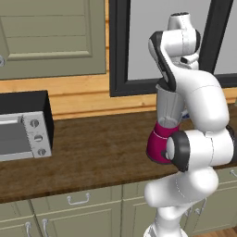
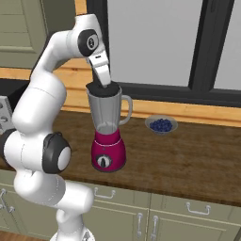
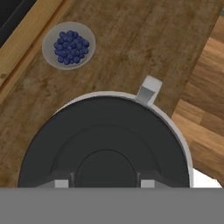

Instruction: Close the lid blender by securely placing the lid on top.

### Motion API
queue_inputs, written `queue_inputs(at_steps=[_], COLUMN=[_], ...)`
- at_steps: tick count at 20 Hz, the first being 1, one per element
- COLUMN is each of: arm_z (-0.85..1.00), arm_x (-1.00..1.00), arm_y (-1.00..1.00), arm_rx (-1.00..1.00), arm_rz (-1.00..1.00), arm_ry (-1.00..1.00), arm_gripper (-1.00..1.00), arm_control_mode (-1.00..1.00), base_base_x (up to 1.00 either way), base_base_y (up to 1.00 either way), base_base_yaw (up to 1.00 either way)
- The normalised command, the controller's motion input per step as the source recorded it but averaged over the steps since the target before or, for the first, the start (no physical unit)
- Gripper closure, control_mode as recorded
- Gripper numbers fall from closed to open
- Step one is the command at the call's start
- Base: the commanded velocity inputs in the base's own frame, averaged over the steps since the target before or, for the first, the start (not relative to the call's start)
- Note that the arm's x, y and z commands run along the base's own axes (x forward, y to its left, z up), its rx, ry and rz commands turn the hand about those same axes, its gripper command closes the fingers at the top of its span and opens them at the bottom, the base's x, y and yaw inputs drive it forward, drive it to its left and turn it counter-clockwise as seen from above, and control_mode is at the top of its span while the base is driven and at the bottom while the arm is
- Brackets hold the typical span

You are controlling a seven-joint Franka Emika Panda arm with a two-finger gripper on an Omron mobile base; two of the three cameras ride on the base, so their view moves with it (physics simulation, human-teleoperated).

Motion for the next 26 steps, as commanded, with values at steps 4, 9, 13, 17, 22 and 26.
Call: queue_inputs(at_steps=[4,9,13,17,22,26], arm_z=[0.00,0.00,-0.06,-0.24,0.00,0.00], arm_x=[0.00,0.00,-0.01,-0.14,-0.09,0.00], arm_y=[0.00,0.00,0.03,0.00,-0.01,0.00], arm_rx=[-0.04,-0.09,-0.16,-0.24,-0.05,0.00], arm_rz=[0.00,0.00,0.00,0.00,0.00,0.00], arm_ry=[0.00,-0.01,0.00,0.00,-0.05,0.00], arm_gripper=[1.00,1.00,1.00,1.00,1.00,1.00], arm_control_mode=[-1.00,-1.00,-1.00,-1.00,-1.00,-1.00], base_base_x=[0.00,0.00,0.00,0.00,0.00,0.00], base_base_y=[0.00,0.00,0.00,0.00,0.00,0.00], base_base_yaw=[0.00,0.00,0.00,0.00,0.00,0.00])
